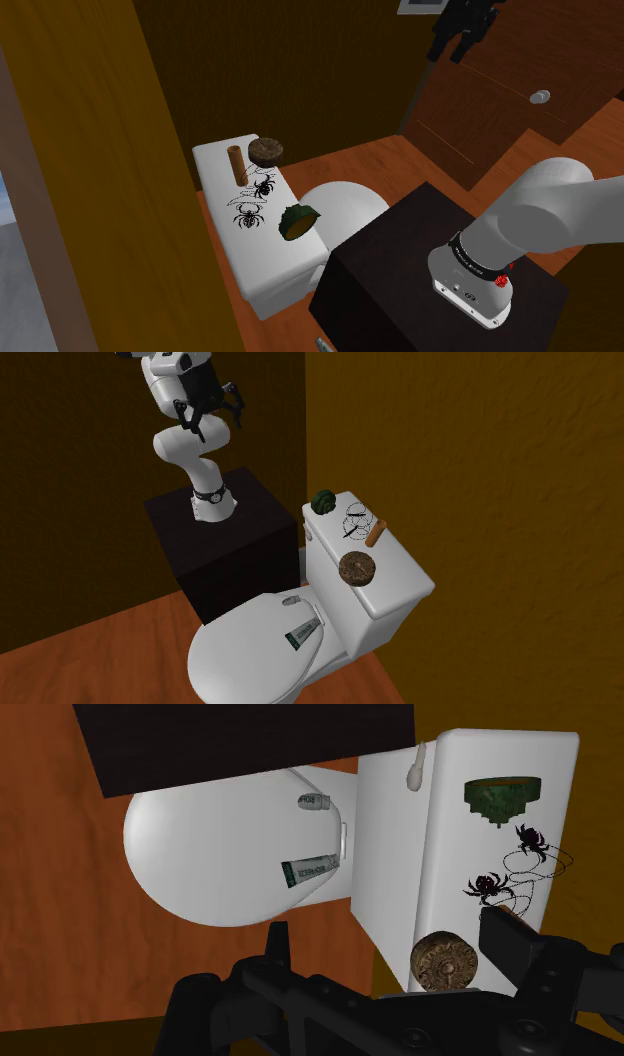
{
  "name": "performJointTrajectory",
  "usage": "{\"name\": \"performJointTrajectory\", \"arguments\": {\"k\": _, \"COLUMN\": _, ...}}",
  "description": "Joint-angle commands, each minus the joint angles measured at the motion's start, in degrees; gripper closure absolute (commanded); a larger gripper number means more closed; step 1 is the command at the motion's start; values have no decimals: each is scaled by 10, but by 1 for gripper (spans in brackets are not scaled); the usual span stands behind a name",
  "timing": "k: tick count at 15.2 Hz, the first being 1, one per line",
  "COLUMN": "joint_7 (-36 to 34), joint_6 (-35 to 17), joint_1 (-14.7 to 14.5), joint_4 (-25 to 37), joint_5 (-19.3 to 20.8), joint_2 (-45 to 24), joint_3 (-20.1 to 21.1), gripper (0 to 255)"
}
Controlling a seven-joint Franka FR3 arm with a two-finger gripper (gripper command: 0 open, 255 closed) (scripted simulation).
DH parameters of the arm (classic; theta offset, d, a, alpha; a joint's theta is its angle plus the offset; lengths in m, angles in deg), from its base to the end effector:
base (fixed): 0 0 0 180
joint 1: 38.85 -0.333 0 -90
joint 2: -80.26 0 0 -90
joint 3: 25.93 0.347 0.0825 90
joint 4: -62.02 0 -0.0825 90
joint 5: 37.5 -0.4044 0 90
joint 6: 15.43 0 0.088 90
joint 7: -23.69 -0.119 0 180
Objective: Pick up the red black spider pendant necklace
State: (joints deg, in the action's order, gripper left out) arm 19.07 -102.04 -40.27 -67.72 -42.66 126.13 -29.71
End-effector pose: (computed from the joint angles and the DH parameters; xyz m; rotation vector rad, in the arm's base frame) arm 0.2954 -0.0099 0.6447 -2.9991 0.1433 -0.0644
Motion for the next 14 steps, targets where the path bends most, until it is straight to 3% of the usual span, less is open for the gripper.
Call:
{"name": "performJointTrajectory", "arguments": {"k": 1, "joint_7": 0, "joint_6": 0, "joint_1": 0, "joint_4": 0, "joint_5": 0, "joint_2": 0, "joint_3": 0, "gripper": 0}}
{"name": "performJointTrajectory", "arguments": {"k": 14, "joint_7": 28, "joint_6": -186, "joint_1": -78, "joint_4": -40, "joint_5": -36, "joint_2": -149, "joint_3": 90, "gripper": 0}}
